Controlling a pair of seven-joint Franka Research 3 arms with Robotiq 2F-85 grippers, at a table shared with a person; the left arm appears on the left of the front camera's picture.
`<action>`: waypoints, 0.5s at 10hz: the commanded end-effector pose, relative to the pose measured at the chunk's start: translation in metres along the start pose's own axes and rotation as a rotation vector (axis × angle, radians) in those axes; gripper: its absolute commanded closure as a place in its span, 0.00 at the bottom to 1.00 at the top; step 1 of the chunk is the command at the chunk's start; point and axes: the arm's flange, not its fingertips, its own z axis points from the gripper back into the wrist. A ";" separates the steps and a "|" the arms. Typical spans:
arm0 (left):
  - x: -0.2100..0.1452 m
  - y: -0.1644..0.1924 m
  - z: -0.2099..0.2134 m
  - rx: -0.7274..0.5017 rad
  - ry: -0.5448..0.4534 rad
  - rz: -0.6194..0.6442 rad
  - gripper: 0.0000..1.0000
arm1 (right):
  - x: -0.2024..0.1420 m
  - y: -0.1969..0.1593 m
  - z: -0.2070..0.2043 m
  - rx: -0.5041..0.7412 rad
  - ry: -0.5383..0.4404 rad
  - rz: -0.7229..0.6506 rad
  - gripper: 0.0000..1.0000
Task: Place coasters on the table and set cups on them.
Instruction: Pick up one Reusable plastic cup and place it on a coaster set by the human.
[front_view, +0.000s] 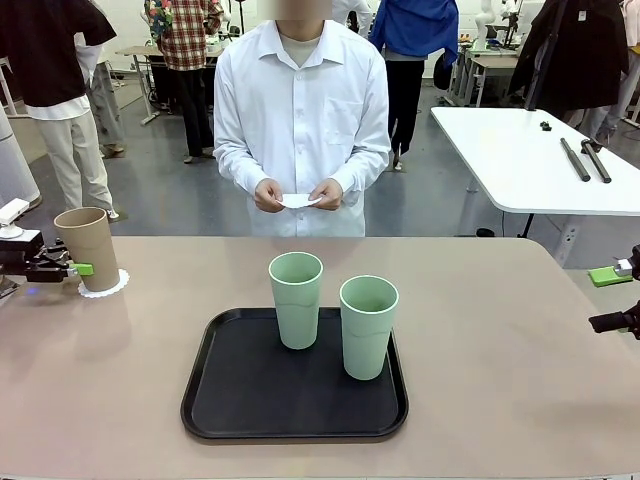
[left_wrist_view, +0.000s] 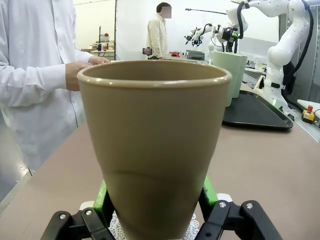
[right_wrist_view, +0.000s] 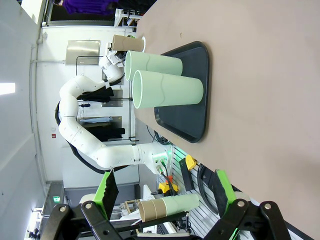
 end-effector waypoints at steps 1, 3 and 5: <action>-0.001 -0.003 0.000 -0.037 0.006 -0.015 0.17 | 0.001 0.000 0.000 0.016 -0.003 0.003 0.00; -0.002 -0.003 0.000 -0.043 0.015 -0.014 0.03 | 0.001 0.000 0.000 0.016 -0.003 0.003 0.00; -0.002 -0.002 0.001 -0.046 0.020 -0.010 0.00 | 0.001 0.000 0.000 0.016 -0.003 0.003 0.00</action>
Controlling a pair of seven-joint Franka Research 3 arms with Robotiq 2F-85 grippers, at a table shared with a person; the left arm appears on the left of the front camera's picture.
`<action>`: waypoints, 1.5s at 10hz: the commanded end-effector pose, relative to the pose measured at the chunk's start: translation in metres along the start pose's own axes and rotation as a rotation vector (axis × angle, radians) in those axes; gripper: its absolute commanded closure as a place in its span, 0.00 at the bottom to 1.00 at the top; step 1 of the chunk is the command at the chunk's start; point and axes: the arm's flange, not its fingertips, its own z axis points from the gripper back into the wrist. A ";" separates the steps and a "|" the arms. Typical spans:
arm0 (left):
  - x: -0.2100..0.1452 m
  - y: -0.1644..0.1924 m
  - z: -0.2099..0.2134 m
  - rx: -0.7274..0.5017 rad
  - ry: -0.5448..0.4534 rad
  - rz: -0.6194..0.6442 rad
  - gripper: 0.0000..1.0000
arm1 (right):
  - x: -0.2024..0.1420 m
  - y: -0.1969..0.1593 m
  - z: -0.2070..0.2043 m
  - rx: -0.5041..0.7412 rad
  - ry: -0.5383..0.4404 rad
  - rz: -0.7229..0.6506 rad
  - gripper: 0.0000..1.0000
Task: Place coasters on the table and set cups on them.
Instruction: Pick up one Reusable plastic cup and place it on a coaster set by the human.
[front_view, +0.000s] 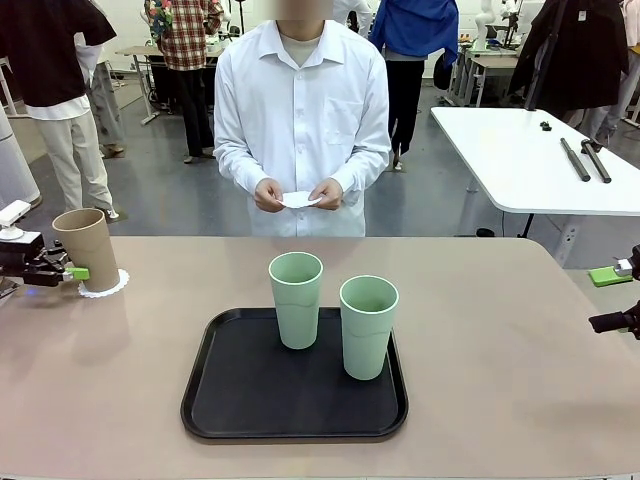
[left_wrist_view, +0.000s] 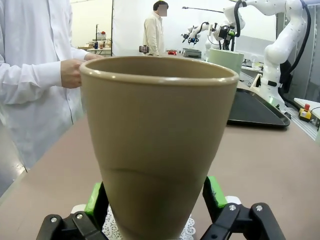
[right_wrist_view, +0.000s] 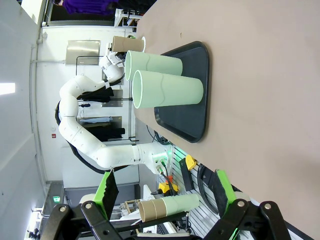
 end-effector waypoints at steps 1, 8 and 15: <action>0.000 -0.001 0.002 -0.027 0.014 -0.014 0.00 | 0.001 0.000 0.000 0.016 -0.003 0.003 0.00; 0.007 -0.006 0.013 -0.053 0.127 -0.029 0.00 | 0.001 0.000 0.000 0.016 -0.003 0.003 0.00; 0.015 -0.011 0.031 -0.012 0.286 -0.027 0.00 | 0.001 0.000 0.000 0.016 -0.003 0.003 0.00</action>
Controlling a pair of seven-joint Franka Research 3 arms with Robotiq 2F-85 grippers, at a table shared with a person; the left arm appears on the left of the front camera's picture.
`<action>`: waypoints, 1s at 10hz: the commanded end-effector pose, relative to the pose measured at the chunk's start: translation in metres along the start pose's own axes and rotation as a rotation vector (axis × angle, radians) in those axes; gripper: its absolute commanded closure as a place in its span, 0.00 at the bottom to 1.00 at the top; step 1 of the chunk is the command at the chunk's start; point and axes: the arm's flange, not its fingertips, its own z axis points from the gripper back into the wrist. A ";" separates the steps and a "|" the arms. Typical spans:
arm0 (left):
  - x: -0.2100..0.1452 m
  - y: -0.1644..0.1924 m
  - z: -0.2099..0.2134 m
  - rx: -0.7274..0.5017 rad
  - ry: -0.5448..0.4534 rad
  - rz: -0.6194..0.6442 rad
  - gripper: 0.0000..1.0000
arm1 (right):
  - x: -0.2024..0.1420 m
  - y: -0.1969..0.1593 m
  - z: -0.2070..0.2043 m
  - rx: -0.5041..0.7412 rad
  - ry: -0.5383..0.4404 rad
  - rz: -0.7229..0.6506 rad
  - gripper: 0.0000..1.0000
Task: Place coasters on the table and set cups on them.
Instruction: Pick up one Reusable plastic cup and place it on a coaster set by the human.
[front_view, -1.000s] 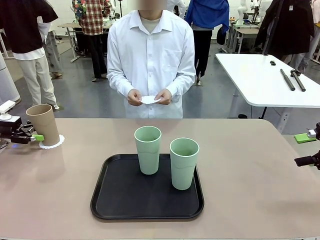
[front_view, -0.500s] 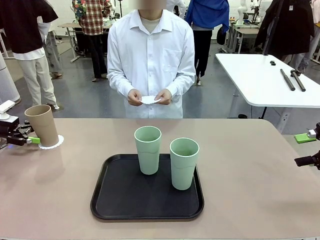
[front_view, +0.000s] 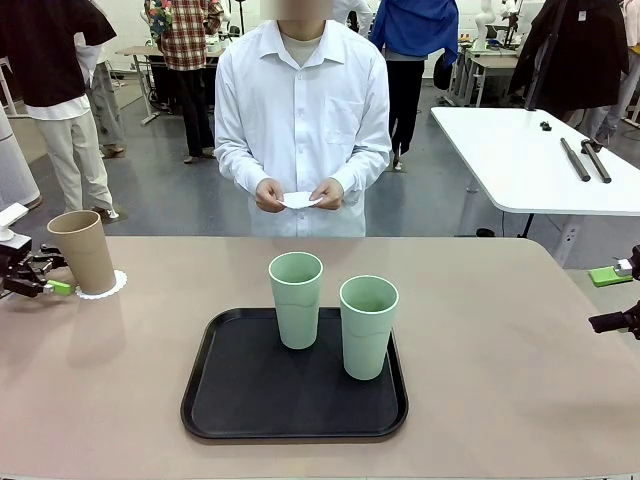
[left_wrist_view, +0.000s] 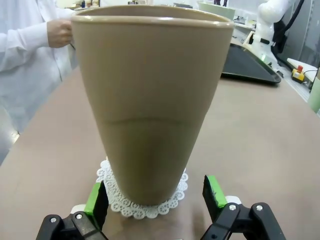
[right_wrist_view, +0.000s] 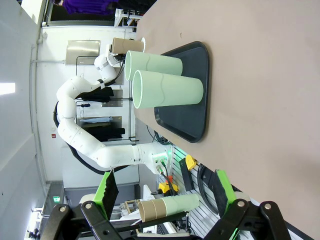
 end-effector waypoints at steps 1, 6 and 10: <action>0.015 -0.013 0.007 0.073 0.071 -0.010 0.00 | 0.001 0.000 0.000 0.016 -0.003 0.003 0.00; 0.115 -0.092 0.036 0.578 0.325 0.274 0.00 | 0.001 0.000 0.000 0.016 -0.003 0.003 0.00; 0.177 -0.153 0.039 0.553 0.505 0.403 0.00 | 0.001 0.000 0.000 0.016 -0.003 0.003 0.00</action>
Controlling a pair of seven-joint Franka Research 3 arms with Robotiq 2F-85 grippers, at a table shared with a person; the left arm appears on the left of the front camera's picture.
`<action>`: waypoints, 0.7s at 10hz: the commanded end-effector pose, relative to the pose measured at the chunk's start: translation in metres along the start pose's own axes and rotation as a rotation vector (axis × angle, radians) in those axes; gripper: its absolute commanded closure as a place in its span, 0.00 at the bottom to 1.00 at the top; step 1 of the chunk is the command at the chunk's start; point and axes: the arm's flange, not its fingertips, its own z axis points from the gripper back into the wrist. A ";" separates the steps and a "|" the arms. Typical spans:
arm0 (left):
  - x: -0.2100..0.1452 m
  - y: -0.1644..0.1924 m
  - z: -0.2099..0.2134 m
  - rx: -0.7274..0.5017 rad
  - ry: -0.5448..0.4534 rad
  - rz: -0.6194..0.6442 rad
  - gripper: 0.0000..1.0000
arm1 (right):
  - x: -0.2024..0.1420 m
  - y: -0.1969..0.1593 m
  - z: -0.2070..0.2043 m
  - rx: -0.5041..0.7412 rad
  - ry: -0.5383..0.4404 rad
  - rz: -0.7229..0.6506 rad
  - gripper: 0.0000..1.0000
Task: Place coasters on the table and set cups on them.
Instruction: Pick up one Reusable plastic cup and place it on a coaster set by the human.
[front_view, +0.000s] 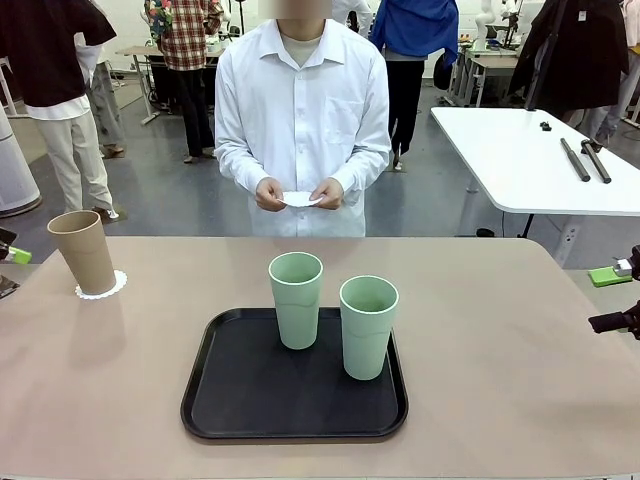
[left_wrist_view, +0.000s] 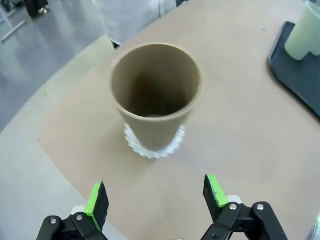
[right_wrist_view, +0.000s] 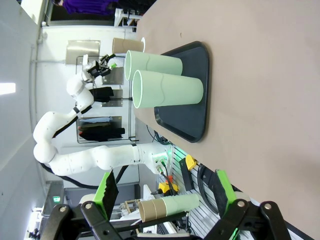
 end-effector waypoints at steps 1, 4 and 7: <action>0.017 -0.035 0.032 -0.010 0.124 0.013 0.00 | 0.001 0.000 0.001 0.016 -0.004 0.003 0.00; 0.046 -0.087 0.053 0.000 0.288 -0.037 0.00 | 0.001 0.000 0.001 0.016 -0.004 0.003 0.00; 0.077 -0.137 0.035 0.123 0.398 -0.100 0.00 | 0.001 0.000 0.001 0.016 -0.004 0.003 0.00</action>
